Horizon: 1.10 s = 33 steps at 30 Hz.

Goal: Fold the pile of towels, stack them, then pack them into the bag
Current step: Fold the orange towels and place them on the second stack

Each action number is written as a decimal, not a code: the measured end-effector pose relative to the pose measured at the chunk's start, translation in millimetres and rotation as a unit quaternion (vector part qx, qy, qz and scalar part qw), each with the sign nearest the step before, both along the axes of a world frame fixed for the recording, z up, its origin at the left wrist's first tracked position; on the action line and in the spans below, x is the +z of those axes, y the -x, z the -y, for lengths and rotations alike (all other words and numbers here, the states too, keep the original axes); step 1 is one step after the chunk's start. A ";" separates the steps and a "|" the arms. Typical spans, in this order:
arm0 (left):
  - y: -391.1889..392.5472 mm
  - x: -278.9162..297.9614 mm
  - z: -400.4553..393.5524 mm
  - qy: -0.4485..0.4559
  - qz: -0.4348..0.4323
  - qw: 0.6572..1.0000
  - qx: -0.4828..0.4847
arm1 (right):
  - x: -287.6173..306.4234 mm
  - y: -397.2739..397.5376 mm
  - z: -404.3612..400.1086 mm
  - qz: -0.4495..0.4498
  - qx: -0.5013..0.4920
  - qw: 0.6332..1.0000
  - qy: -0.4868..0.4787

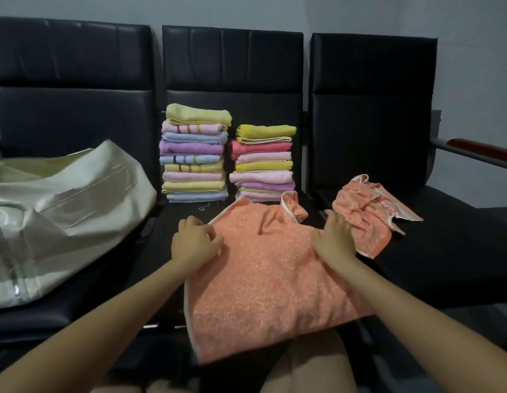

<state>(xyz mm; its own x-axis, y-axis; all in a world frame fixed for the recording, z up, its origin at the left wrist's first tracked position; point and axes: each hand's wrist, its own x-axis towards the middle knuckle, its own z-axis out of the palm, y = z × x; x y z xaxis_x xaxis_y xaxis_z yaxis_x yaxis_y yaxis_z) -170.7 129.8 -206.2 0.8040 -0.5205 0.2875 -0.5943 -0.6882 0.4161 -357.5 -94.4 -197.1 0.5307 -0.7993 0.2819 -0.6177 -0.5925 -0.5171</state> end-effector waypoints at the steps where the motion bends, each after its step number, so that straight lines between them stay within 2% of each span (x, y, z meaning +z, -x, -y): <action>1: -3.2 1.2 12.0 0.011 0.006 1.000 0.004 | -0.1 -12.6 2.9 -0.011 0.014 1.000 0.025; 7: -42.0 -3.9 84.2 0.077 -0.121 0.989 0.033 | 9.9 -92.2 24.2 0.001 0.077 0.996 0.039; 12: -70.1 -9.7 126.0 0.063 -0.150 0.985 0.063 | -1.0 -123.0 41.8 0.002 0.054 0.985 -0.162; 18: -79.5 -16.9 147.1 0.026 -0.168 0.985 0.035 | -20.0 -121.3 44.6 -0.004 0.021 0.992 -0.121; 20: -80.2 -12.7 145.7 0.111 -0.210 0.971 0.040 | -17.1 -120.0 46.9 0.036 0.040 0.983 -0.174; 21: -79.5 -6.1 141.1 0.176 -0.245 0.952 0.045 | -11.1 -120.1 48.4 0.094 0.043 0.968 -0.227; 22: -78.7 2.6 135.3 0.237 -0.273 0.931 0.058 | -2.0 -119.6 49.2 0.171 0.041 0.941 -0.288; 24: -84.2 24.7 121.2 0.320 -0.258 0.909 0.068 | 23.8 -115.2 50.4 0.317 0.023 0.867 -0.383; 26: -90.4 48.5 102.7 0.392 -0.249 0.883 0.070 | 50.0 -105.3 51.2 0.397 0.018 0.817 -0.417; 28: -93.7 65.5 85.0 0.448 -0.266 0.852 0.051 | 68.6 -92.4 49.7 0.438 0.018 0.787 -0.434; 30: -91.4 68.9 69.1 0.506 -0.272 0.819 0.014 | 71.2 -85.0 50.0 0.443 0.009 0.778 -0.446; 31: -90.5 65.3 62.3 0.517 -0.262 0.815 -0.002 | 67.7 -83.7 51.0 0.422 -0.003 0.792 -0.441; 33: -85.9 47.9 49.1 0.471 -0.239 0.849 -0.021 | 50.3 -80.7 52.7 0.333 -0.052 0.845 -0.416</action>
